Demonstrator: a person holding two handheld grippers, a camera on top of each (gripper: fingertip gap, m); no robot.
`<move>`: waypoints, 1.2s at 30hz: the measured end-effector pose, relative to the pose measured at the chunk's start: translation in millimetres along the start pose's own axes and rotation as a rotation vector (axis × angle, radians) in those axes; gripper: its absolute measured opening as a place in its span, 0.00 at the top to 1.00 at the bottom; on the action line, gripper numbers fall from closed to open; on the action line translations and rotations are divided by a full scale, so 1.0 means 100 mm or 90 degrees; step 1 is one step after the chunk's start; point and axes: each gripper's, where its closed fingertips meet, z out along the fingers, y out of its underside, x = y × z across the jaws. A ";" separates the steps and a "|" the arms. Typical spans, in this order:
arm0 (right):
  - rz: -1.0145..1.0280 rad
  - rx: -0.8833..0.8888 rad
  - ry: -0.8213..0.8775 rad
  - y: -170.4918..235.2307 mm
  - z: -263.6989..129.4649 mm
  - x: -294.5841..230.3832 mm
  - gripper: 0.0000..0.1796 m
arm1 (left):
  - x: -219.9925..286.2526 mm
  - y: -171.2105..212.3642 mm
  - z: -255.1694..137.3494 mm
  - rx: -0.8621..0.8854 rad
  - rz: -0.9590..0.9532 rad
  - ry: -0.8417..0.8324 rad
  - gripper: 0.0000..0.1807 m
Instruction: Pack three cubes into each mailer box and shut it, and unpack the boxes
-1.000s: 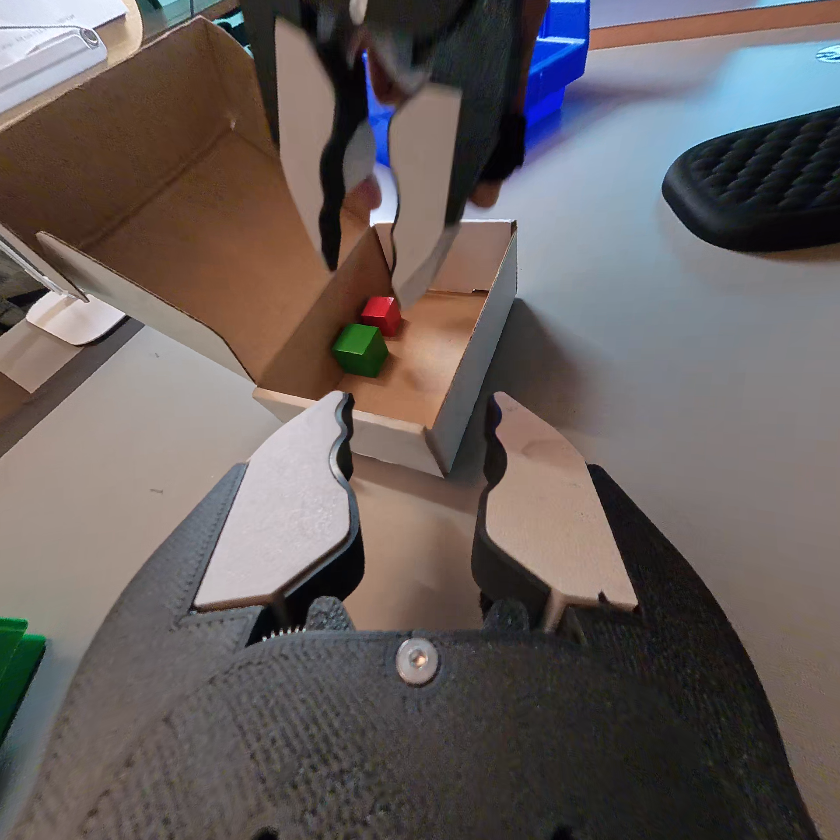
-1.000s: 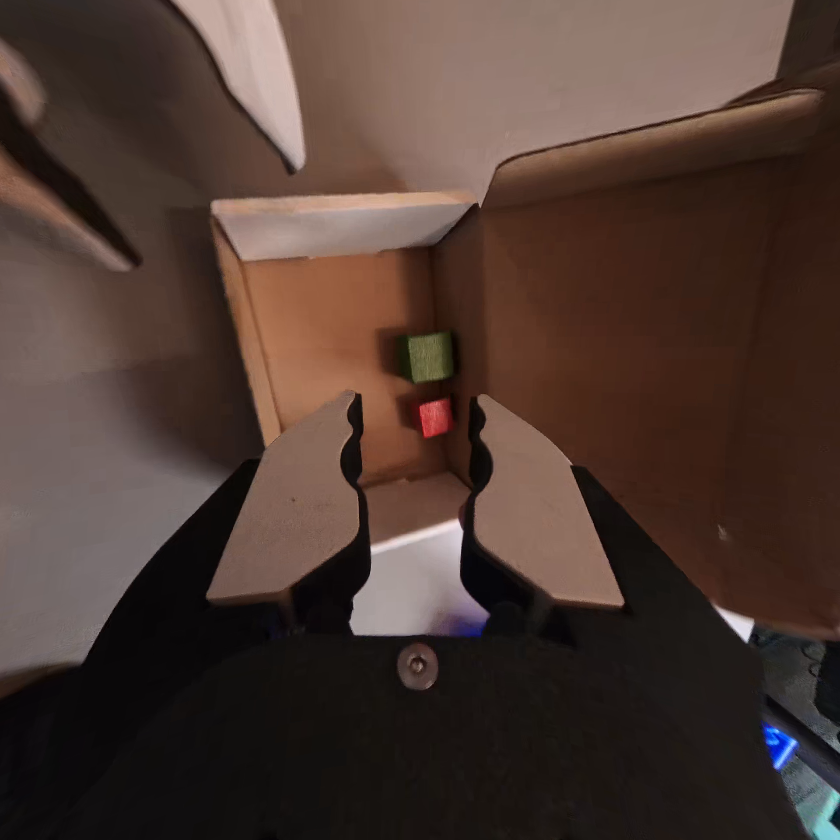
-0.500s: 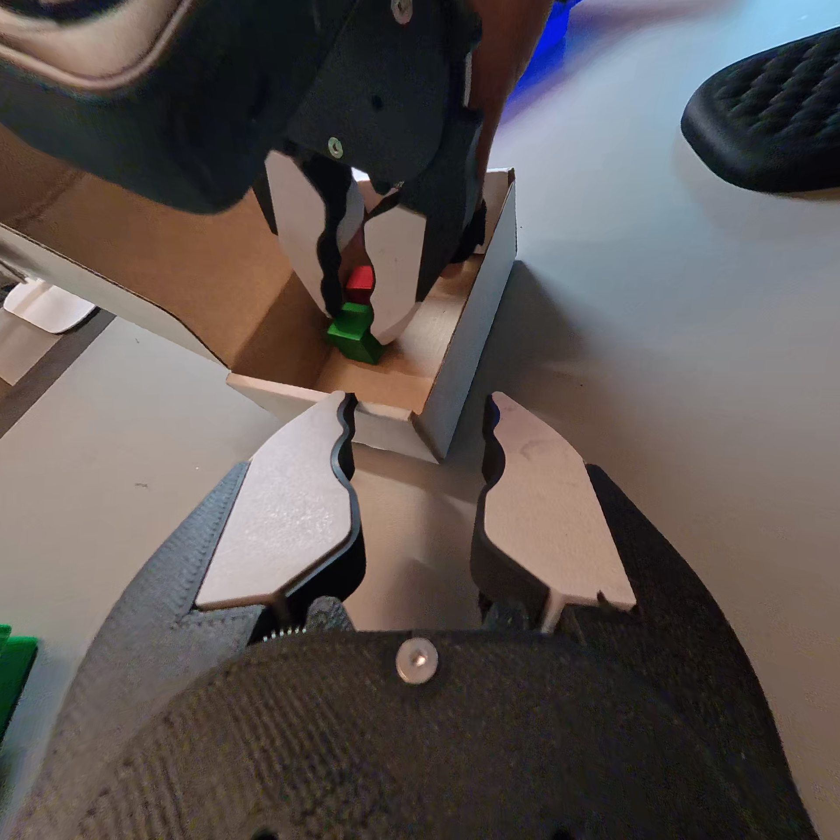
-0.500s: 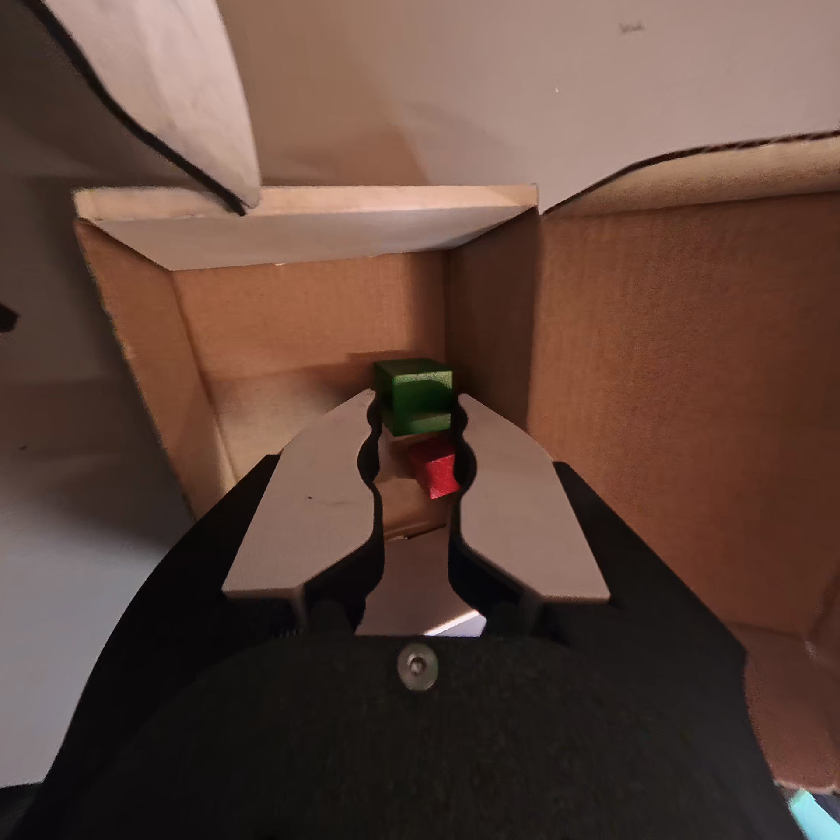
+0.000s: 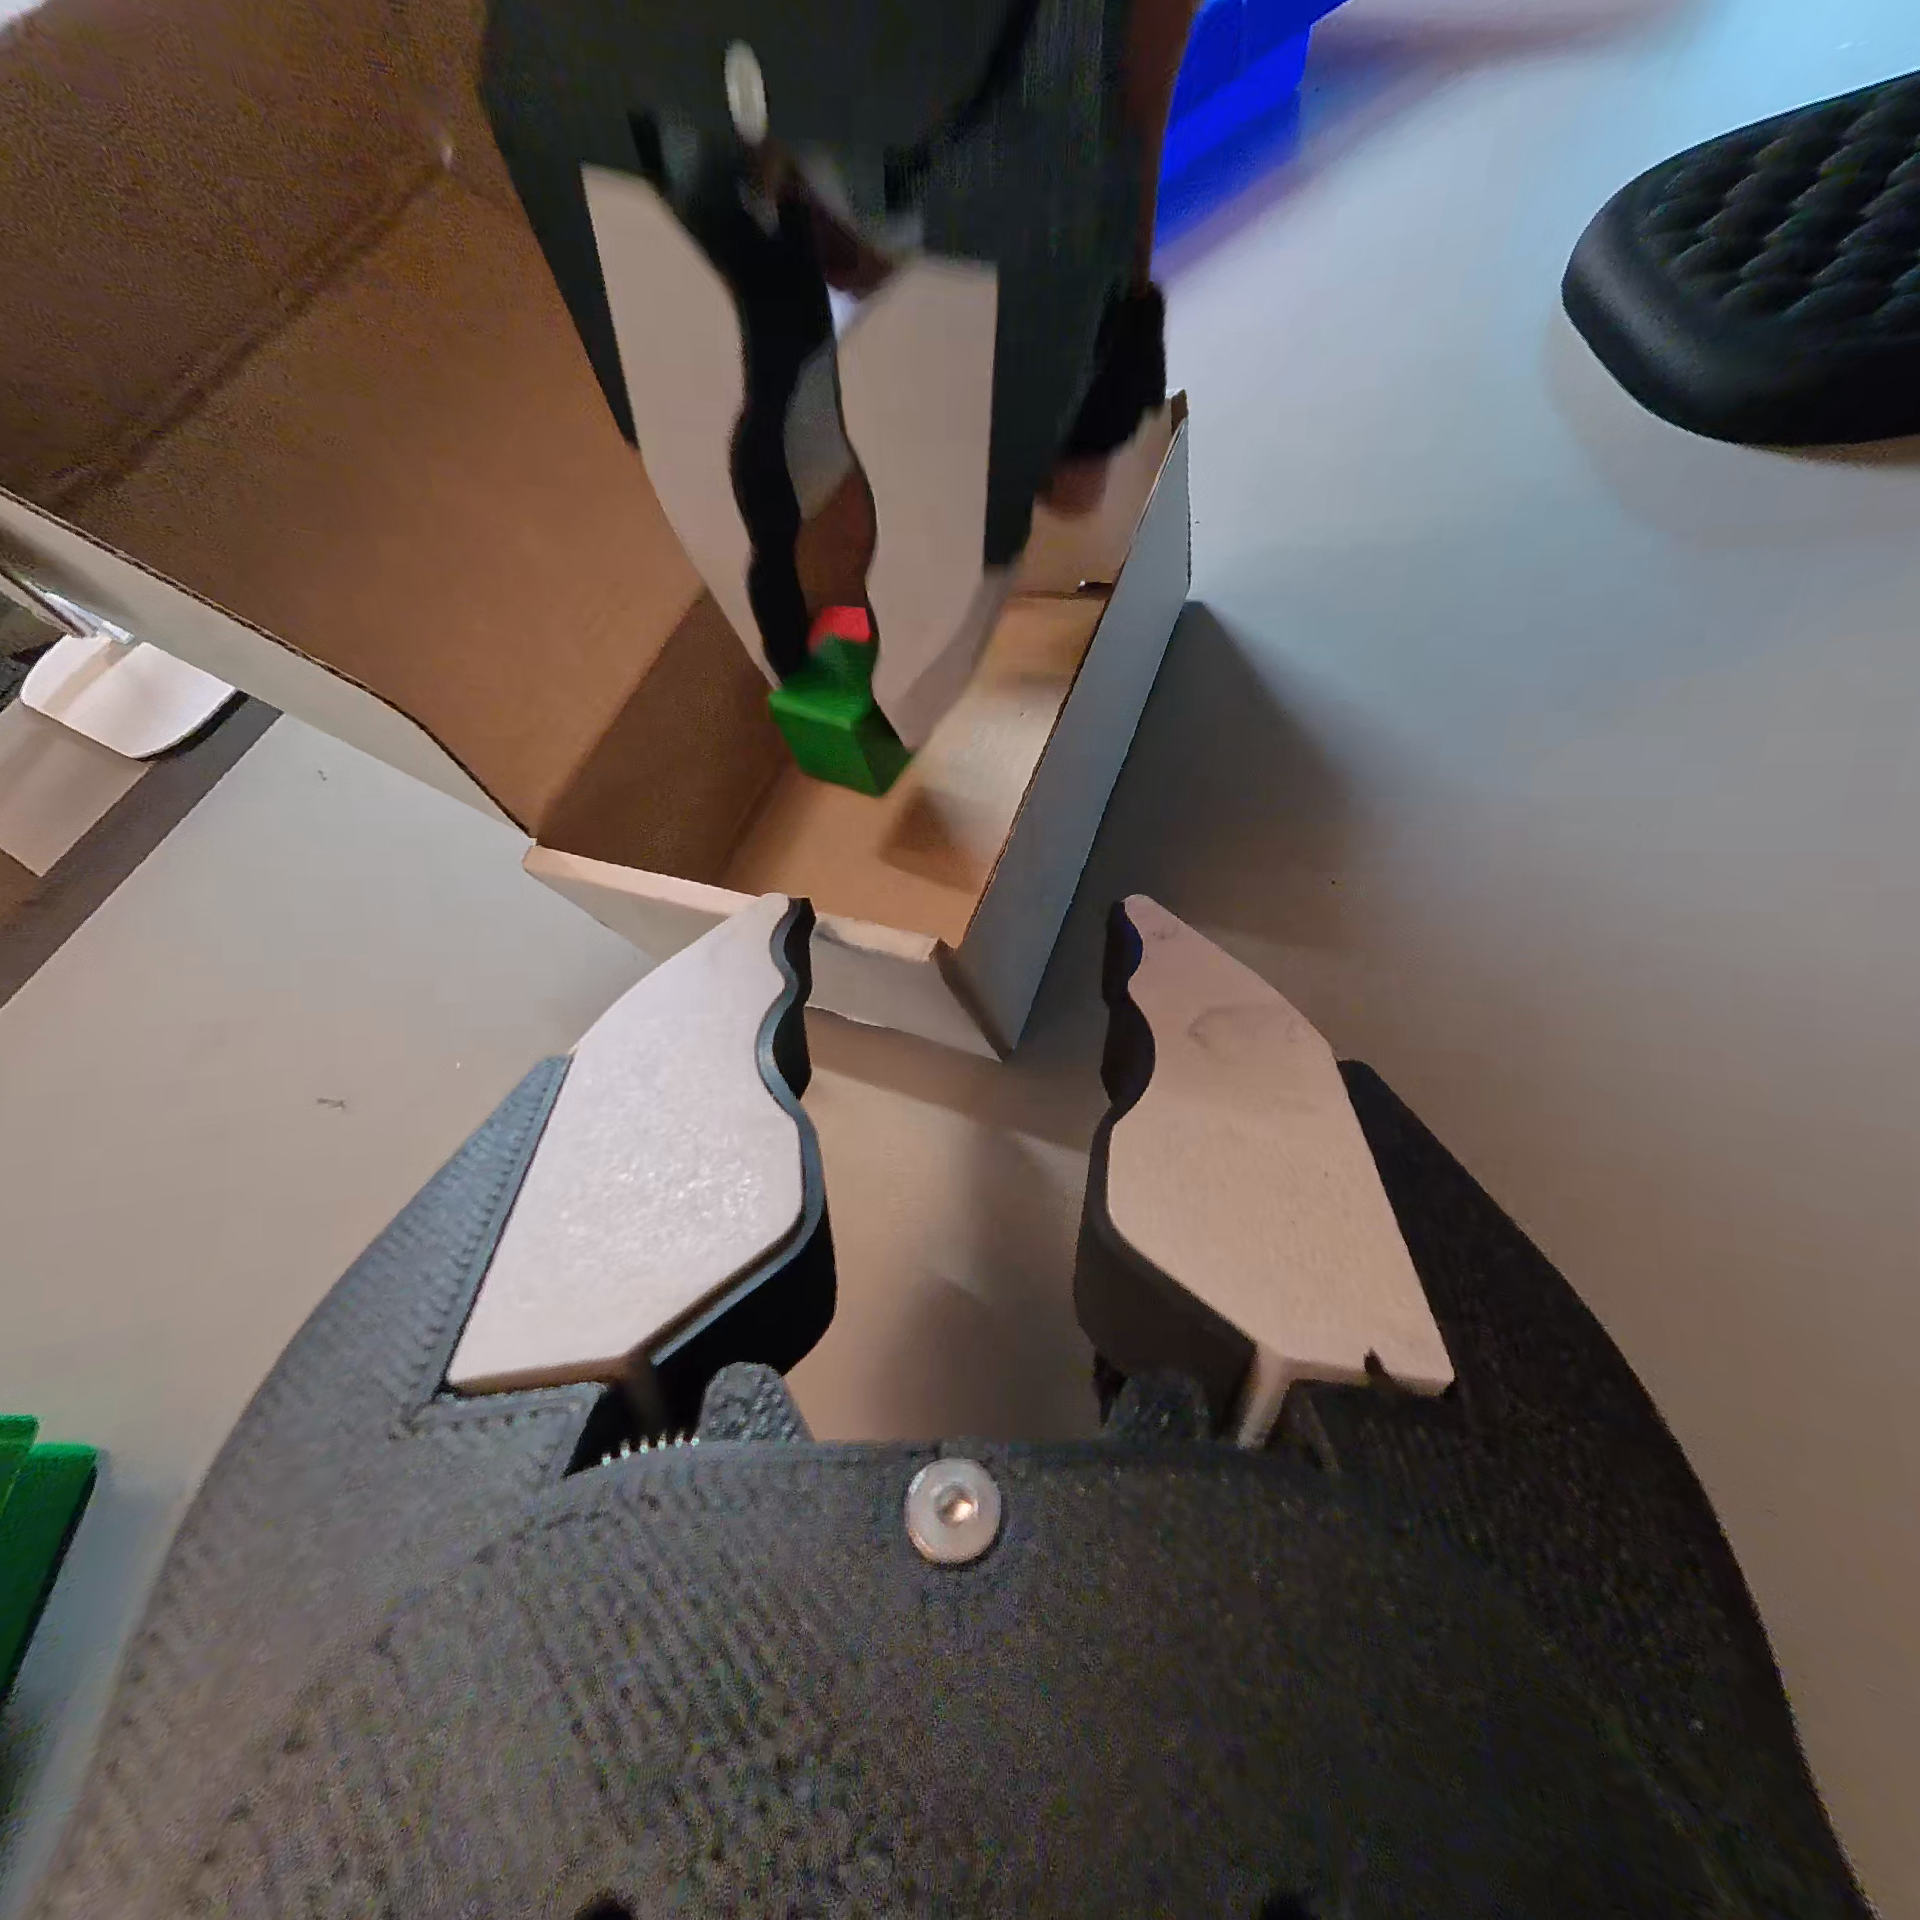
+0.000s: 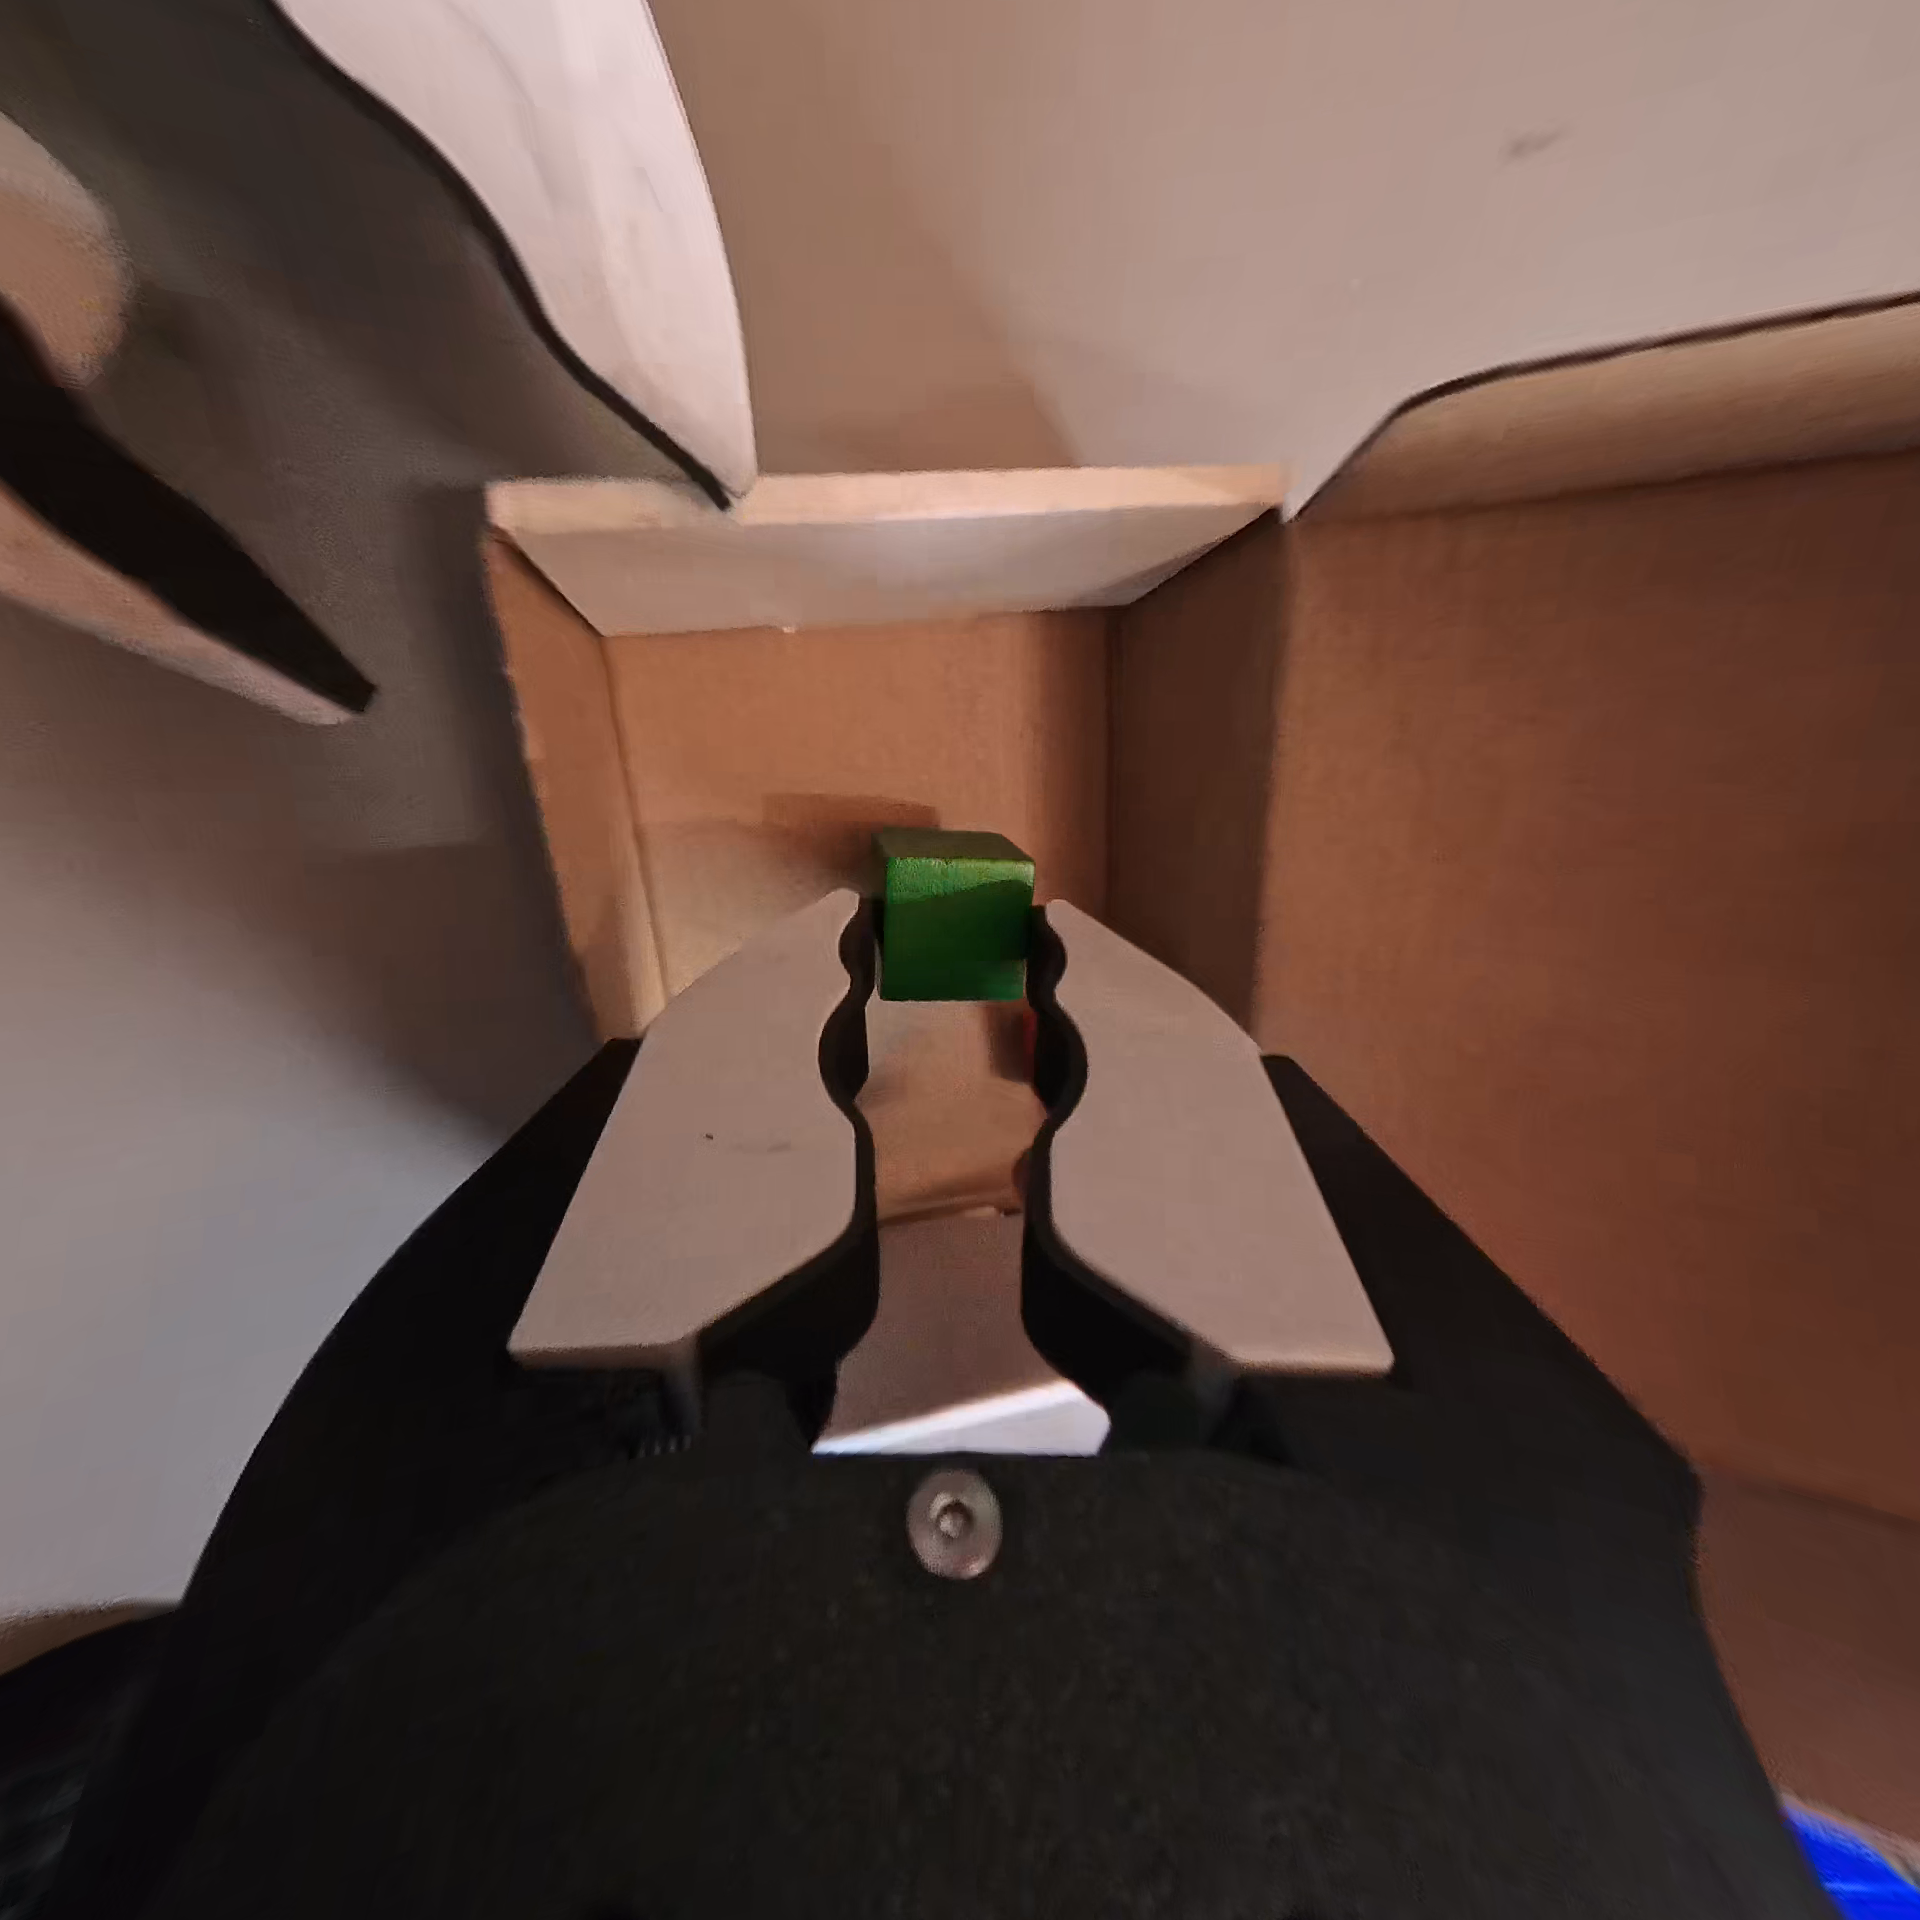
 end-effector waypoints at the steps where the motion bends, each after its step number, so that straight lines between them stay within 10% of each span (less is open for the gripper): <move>1: 0.006 0.026 0.006 -0.05 -0.13 0.02 0.85 | 0.00 -0.01 0.00 0.002 -0.001 0.001 0.70; 6: 0.051 0.103 0.083 0.10 -1.07 0.31 0.85 | 0.01 -0.02 -0.01 0.003 0.000 0.002 0.70; 12: 0.188 -0.035 0.218 1.47 -1.80 0.94 0.85 | 0.00 -0.05 -0.03 0.010 -0.001 -0.003 0.70; 20: 0.315 -0.152 0.171 3.00 -1.26 1.16 0.84 | -0.01 -0.07 -0.05 0.016 -0.006 -0.004 0.70; 36: 0.357 -0.185 0.092 3.58 -0.61 1.29 0.84 | -0.01 -0.06 -0.04 0.013 -0.015 0.004 0.70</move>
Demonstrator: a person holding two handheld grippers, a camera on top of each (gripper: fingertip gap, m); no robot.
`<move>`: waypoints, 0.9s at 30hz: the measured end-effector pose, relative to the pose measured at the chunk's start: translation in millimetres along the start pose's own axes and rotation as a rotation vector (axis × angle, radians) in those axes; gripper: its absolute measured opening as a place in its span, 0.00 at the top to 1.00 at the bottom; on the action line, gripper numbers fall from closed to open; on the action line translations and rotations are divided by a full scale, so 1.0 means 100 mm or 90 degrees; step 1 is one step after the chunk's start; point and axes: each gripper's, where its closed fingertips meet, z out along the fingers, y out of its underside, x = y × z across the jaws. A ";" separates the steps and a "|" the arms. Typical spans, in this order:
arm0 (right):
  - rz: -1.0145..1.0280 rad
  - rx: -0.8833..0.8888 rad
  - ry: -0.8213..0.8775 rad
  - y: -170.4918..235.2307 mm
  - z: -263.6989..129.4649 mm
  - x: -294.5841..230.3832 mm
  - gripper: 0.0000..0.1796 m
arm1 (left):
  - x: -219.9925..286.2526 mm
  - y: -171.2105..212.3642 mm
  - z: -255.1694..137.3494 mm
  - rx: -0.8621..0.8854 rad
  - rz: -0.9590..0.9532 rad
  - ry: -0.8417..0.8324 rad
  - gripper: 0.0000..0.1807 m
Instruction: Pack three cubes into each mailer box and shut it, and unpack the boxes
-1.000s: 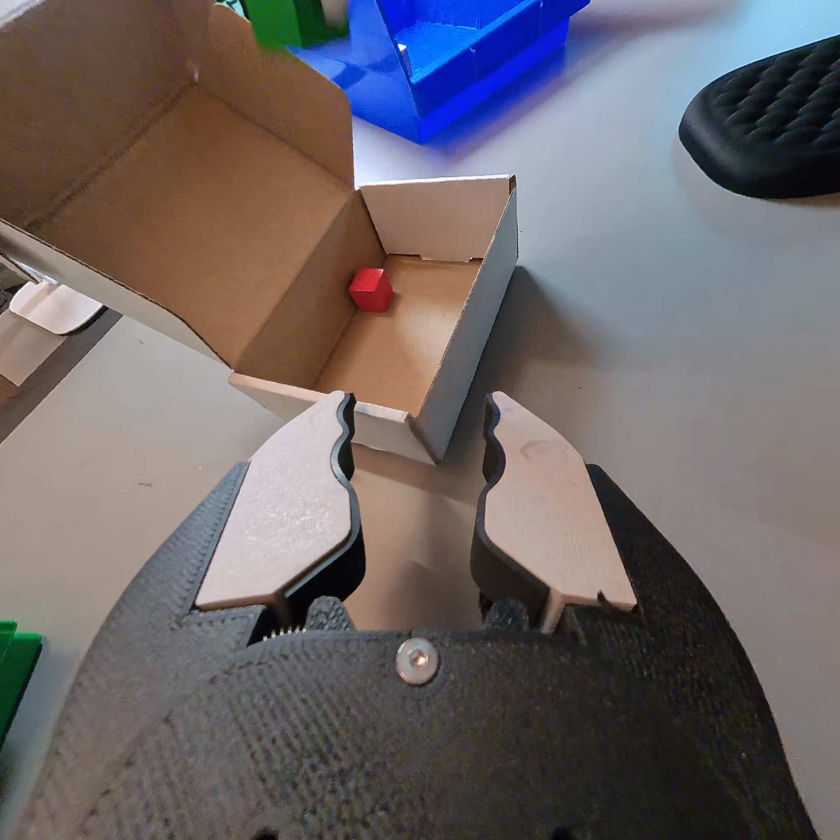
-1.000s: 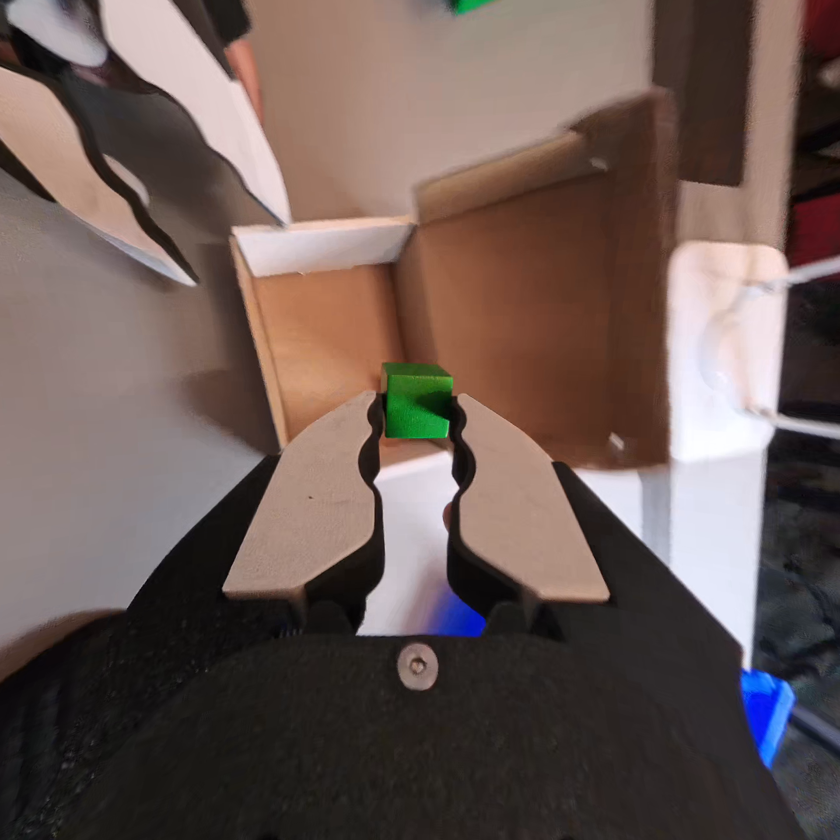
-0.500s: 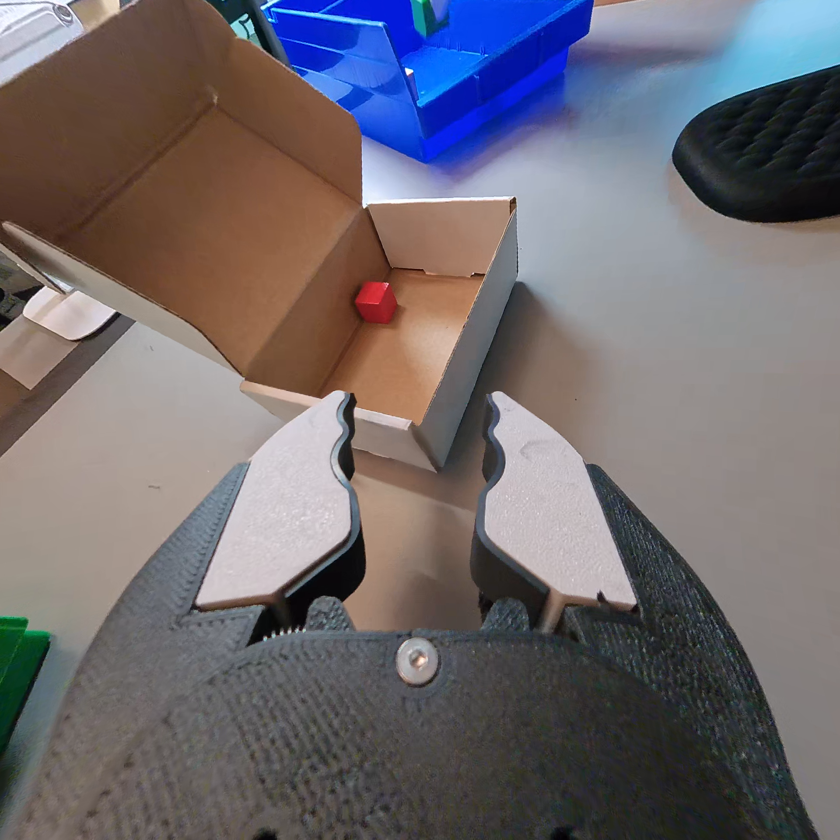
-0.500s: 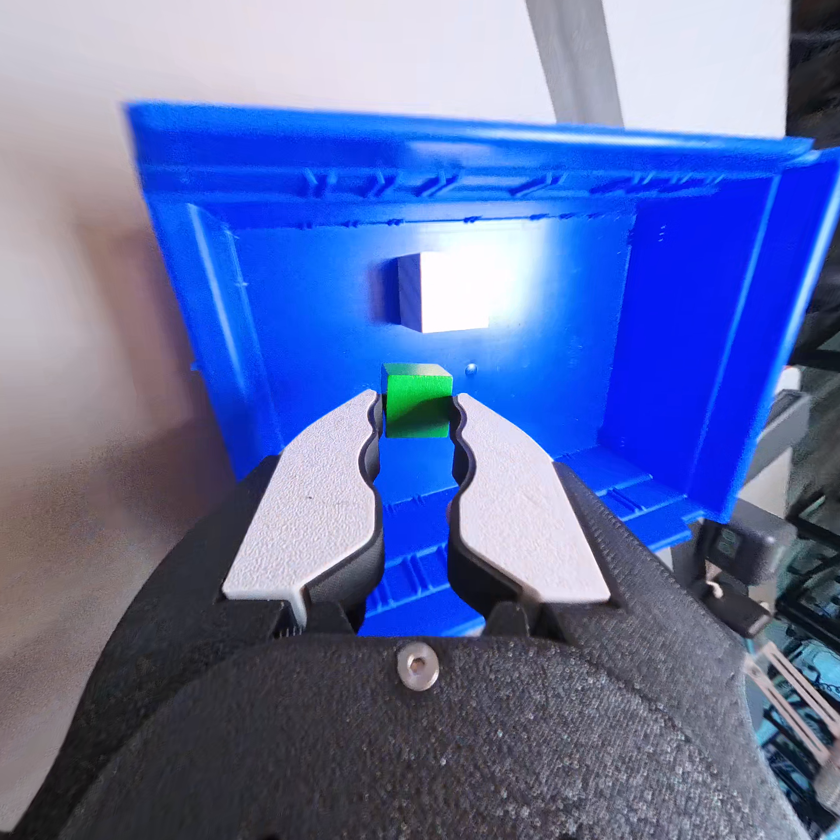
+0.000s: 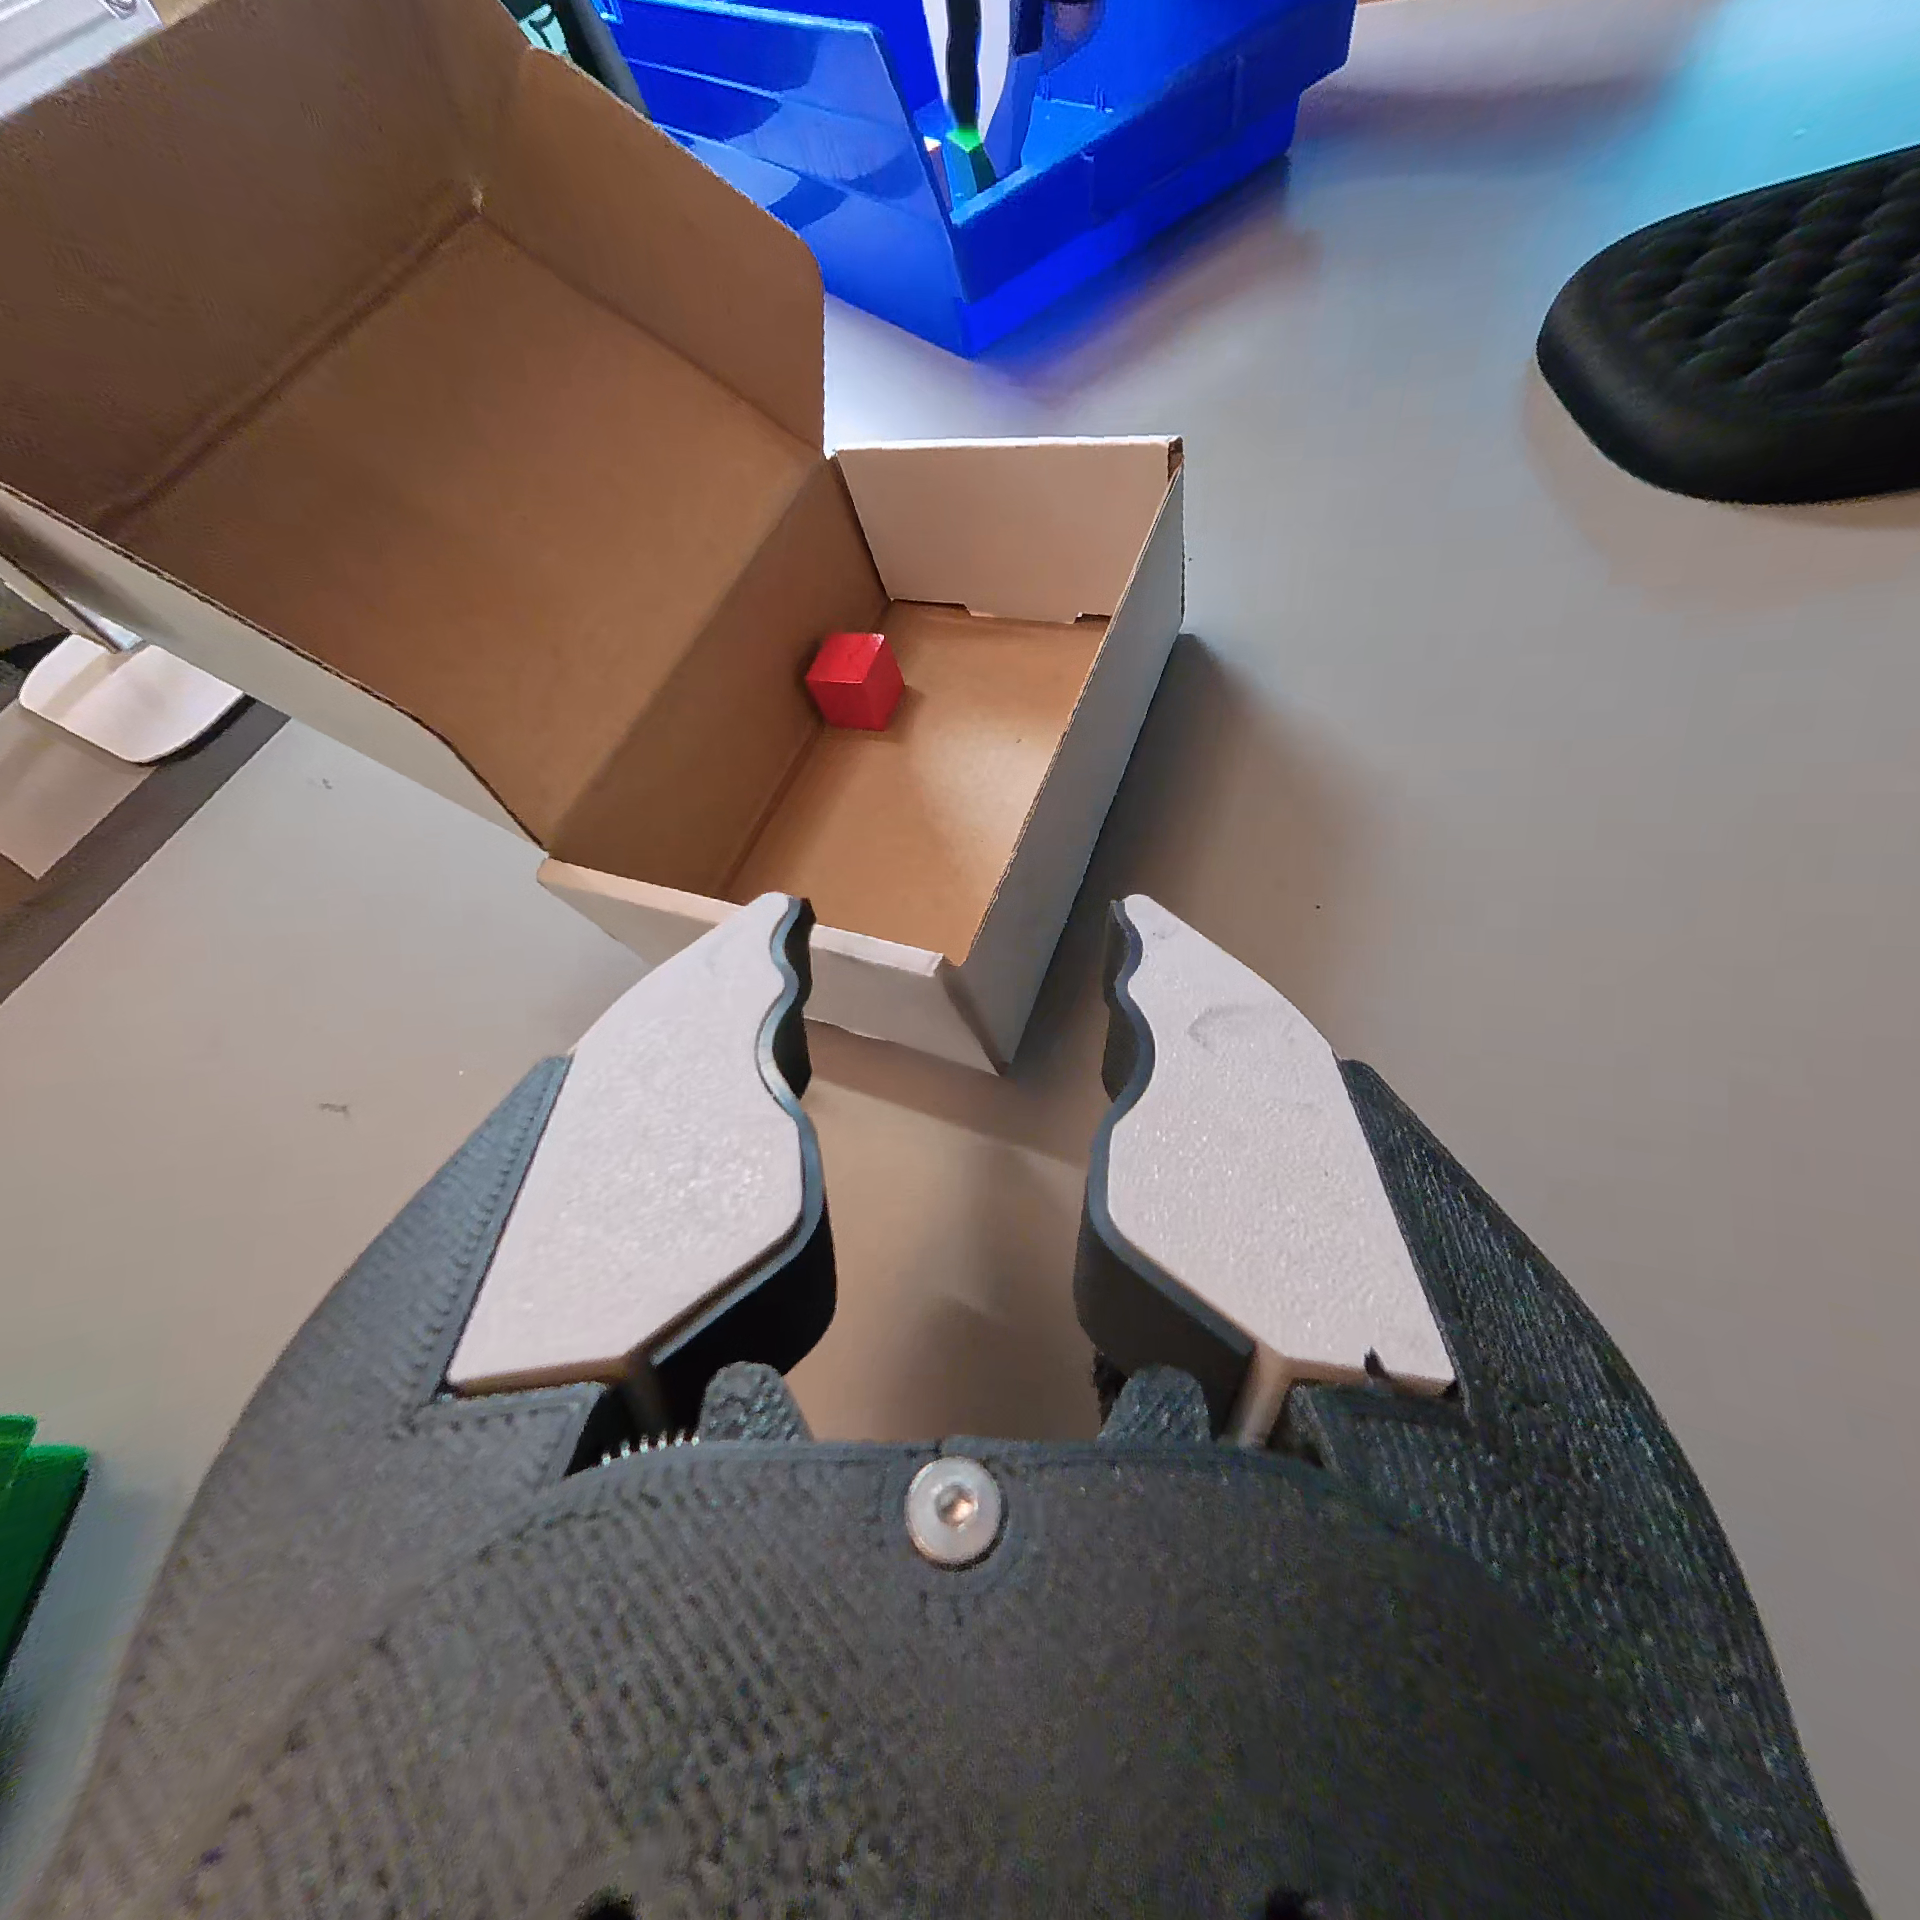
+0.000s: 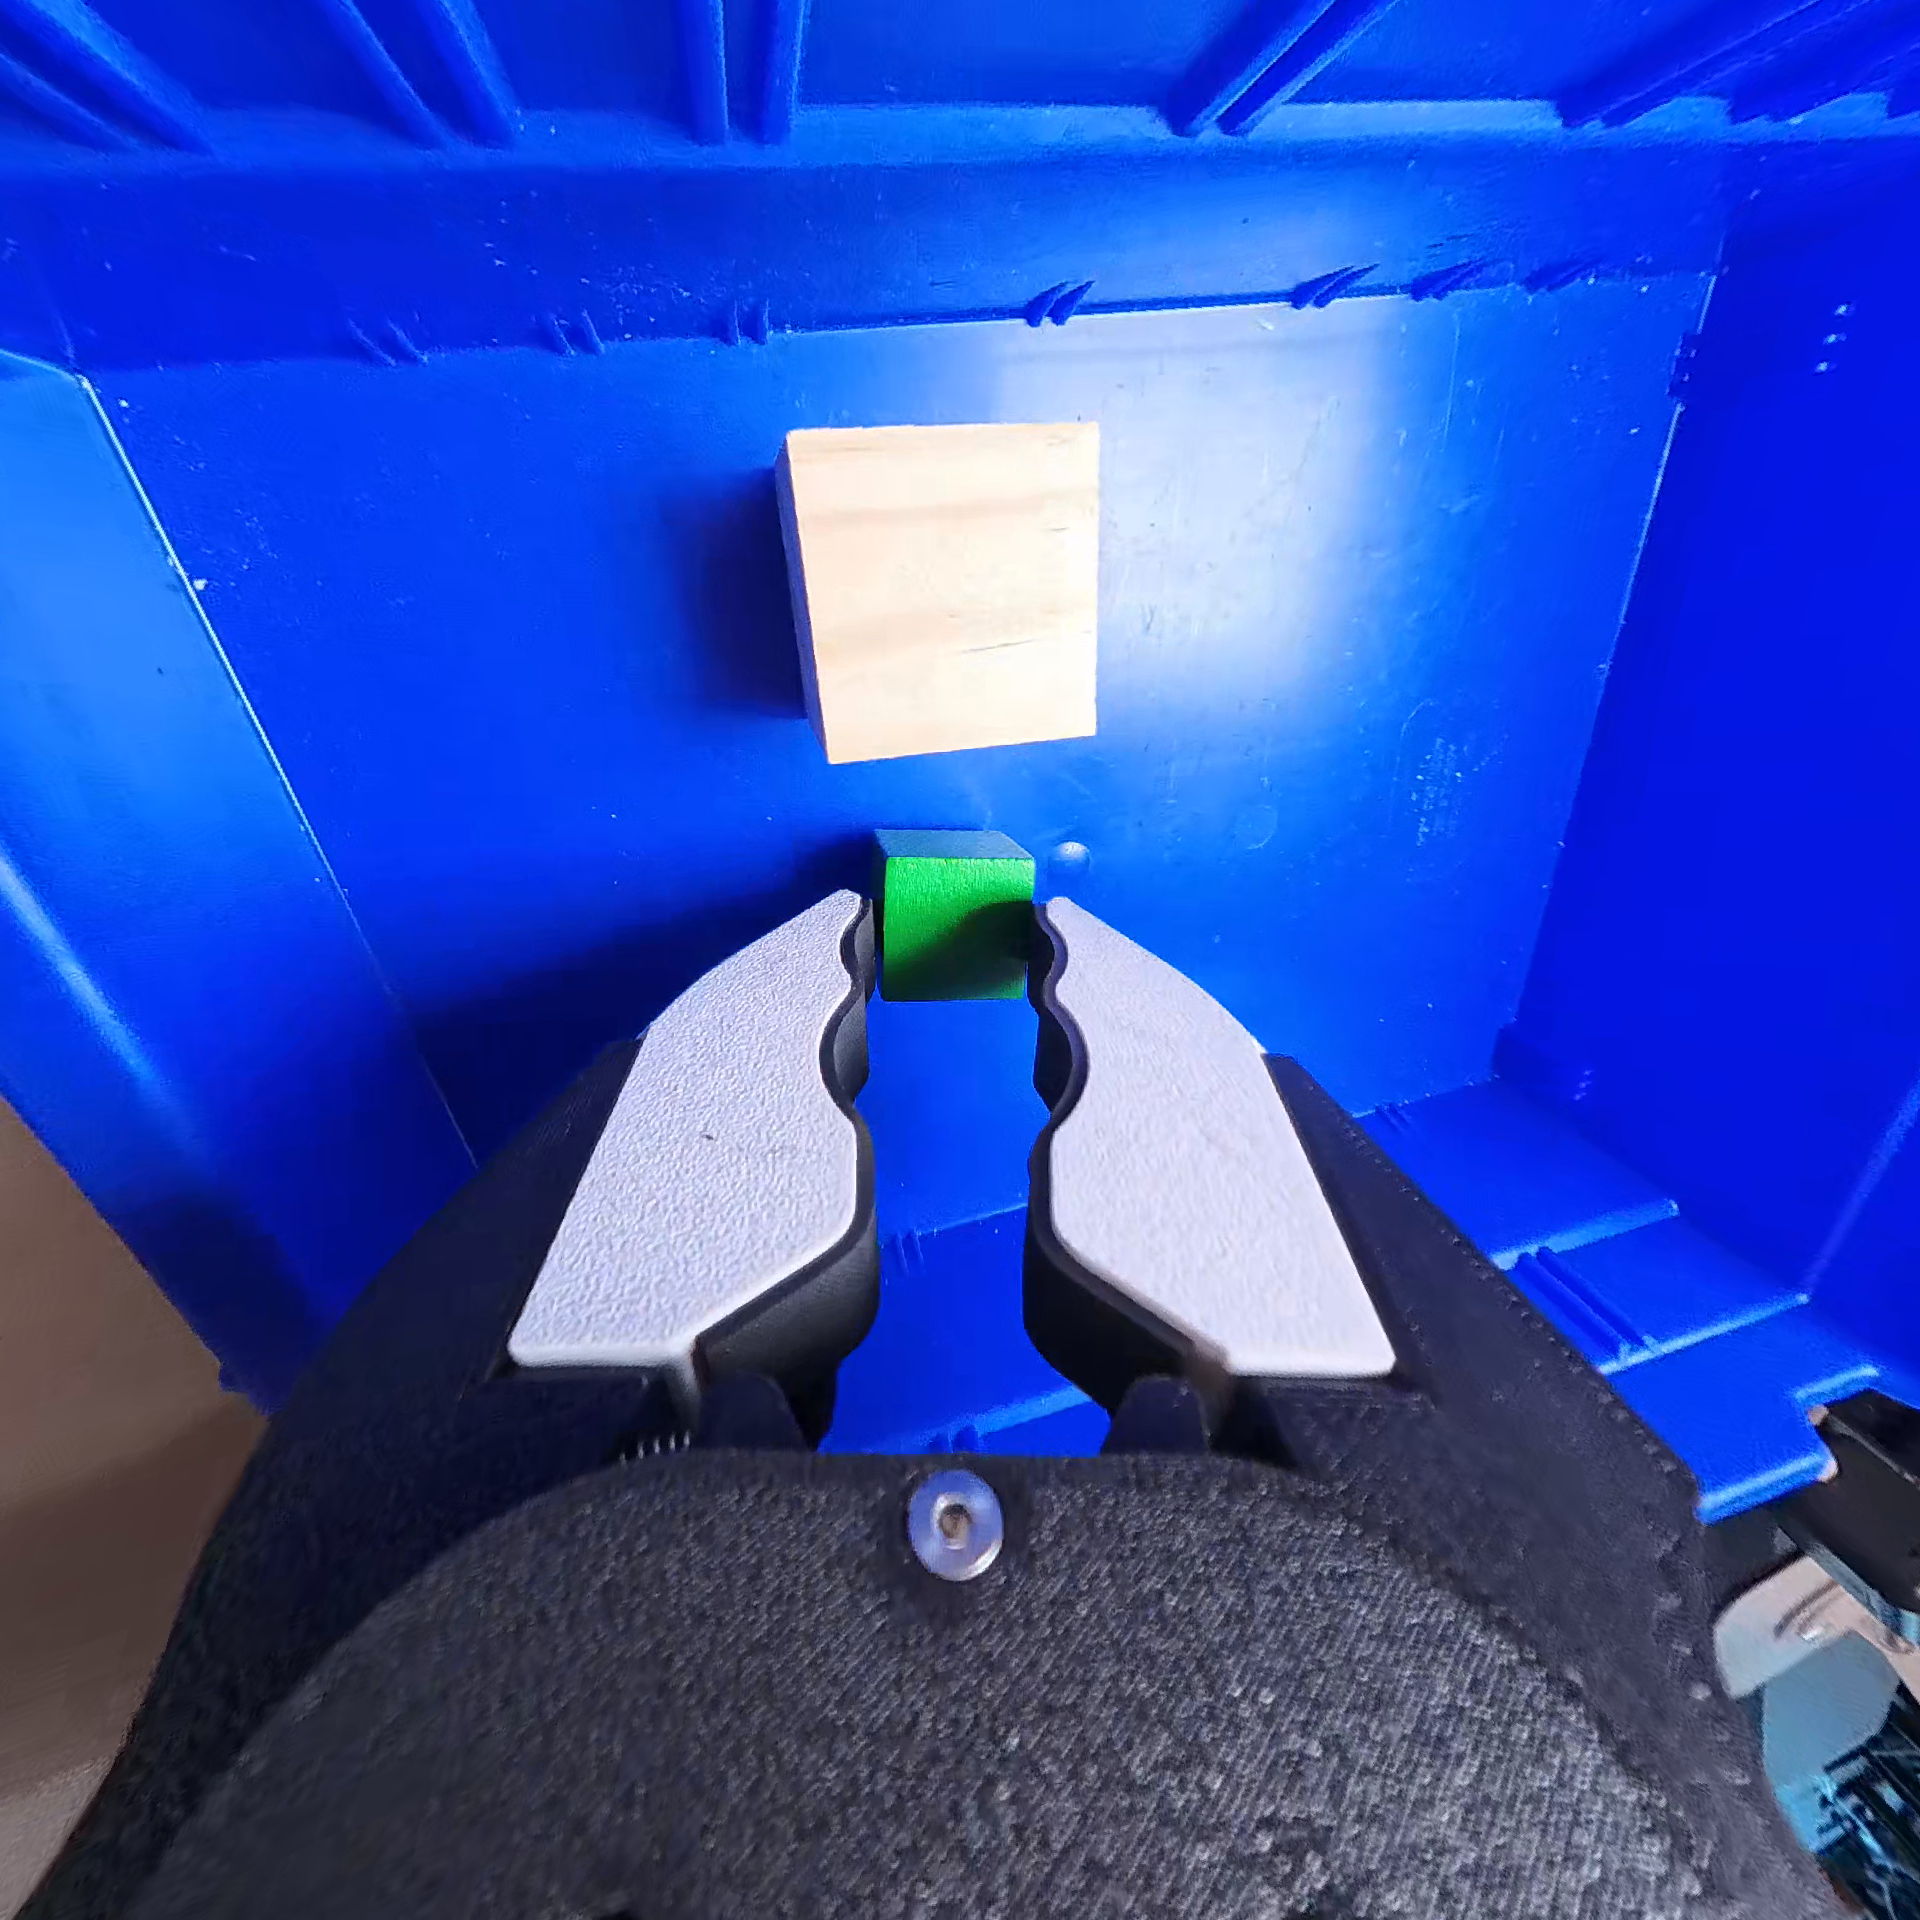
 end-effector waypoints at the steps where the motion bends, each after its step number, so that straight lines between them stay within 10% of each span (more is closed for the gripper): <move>1: -0.004 0.008 0.001 -0.01 0.01 0.00 0.84 | 0.00 0.01 0.00 -0.003 0.001 0.000 0.70; 8: -0.037 0.027 0.065 -0.09 -0.08 0.05 0.75 | 0.01 0.01 0.01 -0.003 -0.003 0.004 0.70; 19: -0.165 0.390 0.000 -1.39 -1.76 -1.28 0.80 | 0.01 -0.02 -0.01 0.001 -0.008 -0.002 0.70; 27: -0.374 0.297 -0.059 -1.92 -1.42 -2.60 0.77 | -0.03 -0.01 -0.02 -0.001 -0.006 -0.015 0.70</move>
